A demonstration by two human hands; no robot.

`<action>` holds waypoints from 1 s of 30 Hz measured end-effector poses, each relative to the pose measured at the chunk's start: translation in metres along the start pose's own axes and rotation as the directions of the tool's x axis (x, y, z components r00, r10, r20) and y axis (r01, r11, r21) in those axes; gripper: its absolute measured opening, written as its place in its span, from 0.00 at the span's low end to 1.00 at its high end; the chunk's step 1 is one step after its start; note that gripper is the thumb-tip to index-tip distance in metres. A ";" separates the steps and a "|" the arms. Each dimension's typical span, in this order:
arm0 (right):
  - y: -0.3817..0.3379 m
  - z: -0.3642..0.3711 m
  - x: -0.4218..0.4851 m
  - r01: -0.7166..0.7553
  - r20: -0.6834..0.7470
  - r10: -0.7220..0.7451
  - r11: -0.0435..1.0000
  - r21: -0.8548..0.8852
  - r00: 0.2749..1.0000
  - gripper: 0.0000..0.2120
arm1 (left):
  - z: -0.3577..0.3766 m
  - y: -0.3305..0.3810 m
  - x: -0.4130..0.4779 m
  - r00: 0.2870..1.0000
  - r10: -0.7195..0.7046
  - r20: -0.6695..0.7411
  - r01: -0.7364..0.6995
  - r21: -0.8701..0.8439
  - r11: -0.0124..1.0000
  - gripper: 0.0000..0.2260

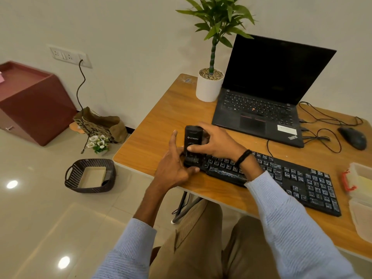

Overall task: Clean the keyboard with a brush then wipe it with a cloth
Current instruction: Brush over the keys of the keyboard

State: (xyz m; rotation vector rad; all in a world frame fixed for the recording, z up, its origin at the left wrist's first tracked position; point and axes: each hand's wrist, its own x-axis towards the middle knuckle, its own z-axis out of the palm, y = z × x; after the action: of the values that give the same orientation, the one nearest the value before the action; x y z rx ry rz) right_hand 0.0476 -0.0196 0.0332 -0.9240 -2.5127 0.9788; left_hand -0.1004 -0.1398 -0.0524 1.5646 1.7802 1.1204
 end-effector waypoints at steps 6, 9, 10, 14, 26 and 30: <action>0.002 -0.009 0.022 -0.066 -0.185 0.045 0.992 -0.104 0.982 0.26 | 0.001 0.002 0.001 1.000 0.015 -0.023 -0.015 0.024 1.000 0.60; -0.007 -0.008 0.018 -0.005 0.115 0.018 0.994 -0.108 0.993 0.22 | 0.000 0.000 0.000 1.000 0.009 -0.015 -0.009 0.003 1.000 0.60; -0.007 -0.006 0.018 0.000 0.163 0.018 0.994 -0.110 0.986 0.24 | 0.000 0.000 0.001 1.000 0.008 -0.011 -0.008 -0.002 1.000 0.60; 0.006 -0.007 0.026 -0.104 -0.200 0.083 0.990 -0.097 0.976 0.28 | 0.001 0.000 0.001 1.000 -0.001 -0.017 0.001 0.009 1.000 0.60; 0.018 -0.016 0.020 -0.130 -0.292 0.087 0.983 -0.132 0.953 0.27 | 0.001 0.000 -0.001 1.000 -0.019 -0.017 0.019 0.013 1.000 0.61; 0.013 -0.008 0.003 -0.074 -0.205 0.044 0.987 -0.140 0.978 0.23 | 0.001 -0.001 0.000 1.000 -0.016 -0.023 0.016 0.010 1.000 0.61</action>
State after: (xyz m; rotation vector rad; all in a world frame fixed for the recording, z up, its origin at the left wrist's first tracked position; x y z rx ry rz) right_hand 0.0546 -0.0062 0.0302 -1.0893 -2.4220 0.6835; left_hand -0.0995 -0.1399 -0.0539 1.5464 1.8127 1.1274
